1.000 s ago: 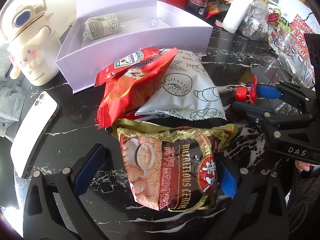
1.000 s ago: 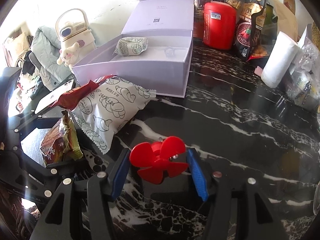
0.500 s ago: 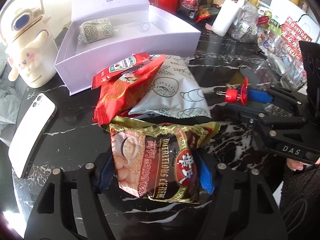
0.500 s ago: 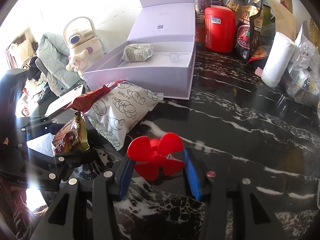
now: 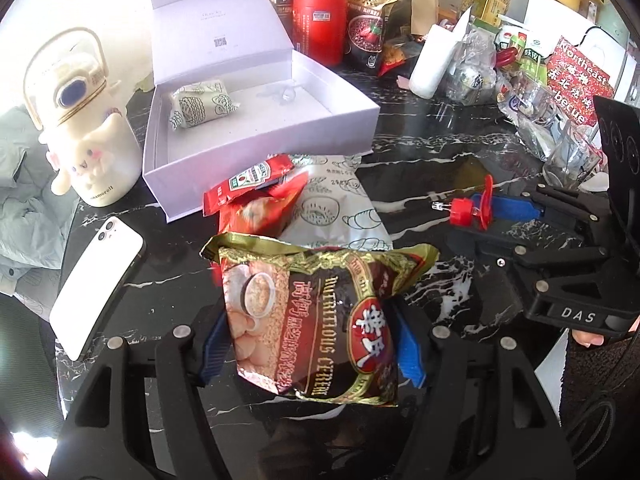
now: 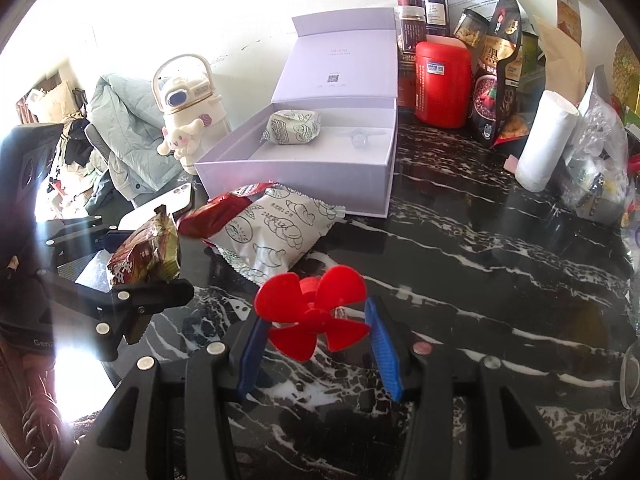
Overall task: Organize objects
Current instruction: 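Lift the cereal bag with left tool while right tool lifts the red flower toy, then carry the cereal bag in left tool and red flower in right tool over the lavender box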
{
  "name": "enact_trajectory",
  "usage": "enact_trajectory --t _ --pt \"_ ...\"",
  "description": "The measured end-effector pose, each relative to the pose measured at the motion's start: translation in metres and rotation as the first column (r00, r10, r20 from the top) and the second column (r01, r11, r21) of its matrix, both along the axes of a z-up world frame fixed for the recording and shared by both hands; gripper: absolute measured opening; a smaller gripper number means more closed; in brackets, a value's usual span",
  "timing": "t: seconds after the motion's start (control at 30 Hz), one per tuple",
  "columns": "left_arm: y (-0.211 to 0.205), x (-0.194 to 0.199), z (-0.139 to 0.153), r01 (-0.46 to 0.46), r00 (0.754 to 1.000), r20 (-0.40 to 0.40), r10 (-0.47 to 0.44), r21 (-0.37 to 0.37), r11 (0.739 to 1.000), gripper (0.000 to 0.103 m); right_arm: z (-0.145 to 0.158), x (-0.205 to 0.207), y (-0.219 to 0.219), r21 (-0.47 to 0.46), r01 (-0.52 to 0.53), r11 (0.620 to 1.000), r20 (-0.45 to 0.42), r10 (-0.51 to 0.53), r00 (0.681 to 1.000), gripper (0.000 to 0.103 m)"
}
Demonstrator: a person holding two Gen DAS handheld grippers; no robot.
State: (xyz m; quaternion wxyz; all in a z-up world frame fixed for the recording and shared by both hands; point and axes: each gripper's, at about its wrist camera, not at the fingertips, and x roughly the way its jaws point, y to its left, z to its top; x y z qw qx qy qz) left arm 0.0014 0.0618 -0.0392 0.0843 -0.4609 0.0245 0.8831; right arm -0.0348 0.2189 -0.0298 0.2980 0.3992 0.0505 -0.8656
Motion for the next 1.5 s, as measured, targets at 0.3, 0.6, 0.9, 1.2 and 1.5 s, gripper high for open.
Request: enact_trajectory --t 0.3,0.6,0.9,1.2,1.5 --pt "0.002 0.006 0.026 0.006 0.999 -0.052 -0.005 0.019 1.0 0.067 0.021 0.011 -0.001 0.003 -0.019 1.0 -0.043 0.019 0.999 0.049" --pt "-0.001 0.0 0.038 0.005 0.998 -0.069 -0.003 0.031 1.0 0.067 0.036 0.013 -0.008 0.012 -0.038 0.999 -0.07 0.038 0.997 0.049" --pt "-0.009 -0.012 0.045 -0.01 0.997 -0.081 0.014 0.05 0.999 0.067 0.049 0.007 -0.016 0.023 -0.067 0.997 -0.092 0.069 0.993 0.049" --pt "-0.016 -0.034 0.053 -0.021 0.996 -0.089 0.025 0.043 0.999 0.067 0.056 -0.015 -0.026 0.025 -0.089 0.996 -0.091 0.091 0.992 0.049" --pt "-0.025 -0.065 0.055 -0.028 0.996 -0.084 0.031 0.029 0.999 0.067 0.058 -0.043 -0.039 0.034 -0.106 0.994 -0.087 0.108 0.99 0.049"
